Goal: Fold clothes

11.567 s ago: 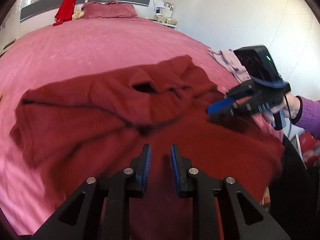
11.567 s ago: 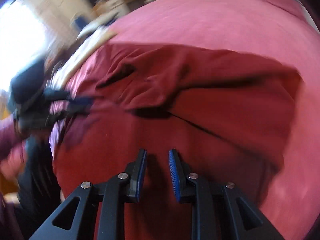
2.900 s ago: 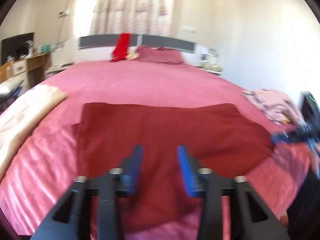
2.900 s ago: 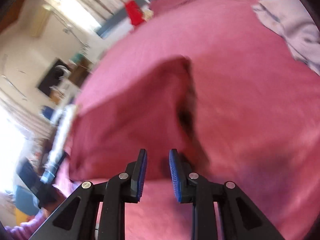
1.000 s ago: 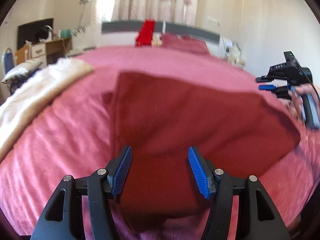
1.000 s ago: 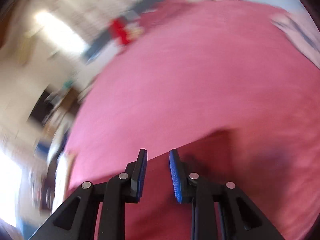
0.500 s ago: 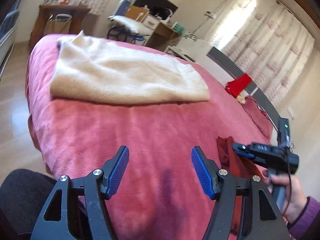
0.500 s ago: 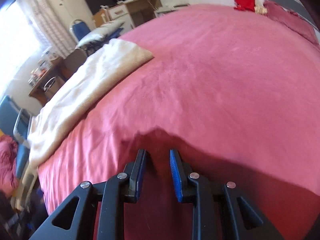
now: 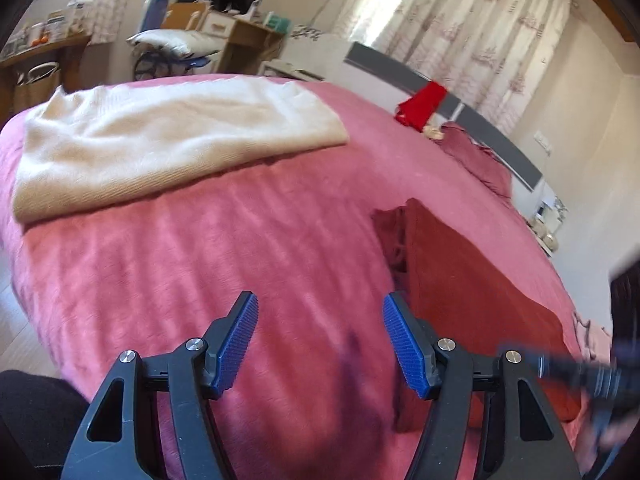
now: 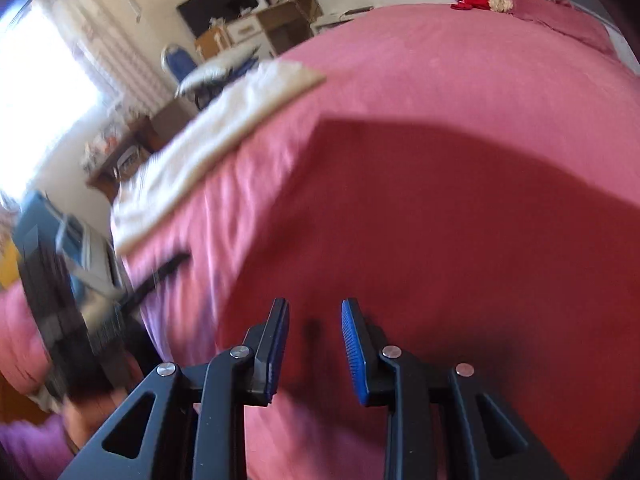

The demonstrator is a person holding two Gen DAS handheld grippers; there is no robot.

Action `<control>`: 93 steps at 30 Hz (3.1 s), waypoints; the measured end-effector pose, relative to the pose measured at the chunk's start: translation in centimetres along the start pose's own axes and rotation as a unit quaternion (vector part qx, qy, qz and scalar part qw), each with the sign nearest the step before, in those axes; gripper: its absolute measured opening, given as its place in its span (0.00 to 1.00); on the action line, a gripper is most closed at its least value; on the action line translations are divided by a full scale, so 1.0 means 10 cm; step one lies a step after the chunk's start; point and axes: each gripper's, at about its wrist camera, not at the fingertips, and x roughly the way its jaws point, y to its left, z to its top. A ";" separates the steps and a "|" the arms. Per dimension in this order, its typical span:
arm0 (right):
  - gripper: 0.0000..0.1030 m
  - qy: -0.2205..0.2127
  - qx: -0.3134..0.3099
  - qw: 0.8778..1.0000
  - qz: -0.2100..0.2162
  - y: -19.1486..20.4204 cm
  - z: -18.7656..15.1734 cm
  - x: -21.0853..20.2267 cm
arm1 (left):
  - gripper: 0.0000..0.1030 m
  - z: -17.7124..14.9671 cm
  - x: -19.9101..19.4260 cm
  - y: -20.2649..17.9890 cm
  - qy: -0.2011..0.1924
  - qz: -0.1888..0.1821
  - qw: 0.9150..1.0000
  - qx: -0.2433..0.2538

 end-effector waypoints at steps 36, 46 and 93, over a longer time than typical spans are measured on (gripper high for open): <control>0.53 -0.047 -0.054 0.997 0.013 0.75 0.03 0.58 | 0.66 0.13 -0.35 0.53 -0.087 0.051 0.988 -0.118; 0.51 -0.148 0.057 0.987 0.024 -0.20 0.13 -0.47 | 0.66 0.25 -0.14 -0.31 -0.068 -0.026 0.997 -0.022; 0.45 -0.170 0.366 0.914 0.048 -2.32 -0.88 -1.37 | 0.79 0.29 0.21 -0.78 0.075 -0.004 0.997 -0.025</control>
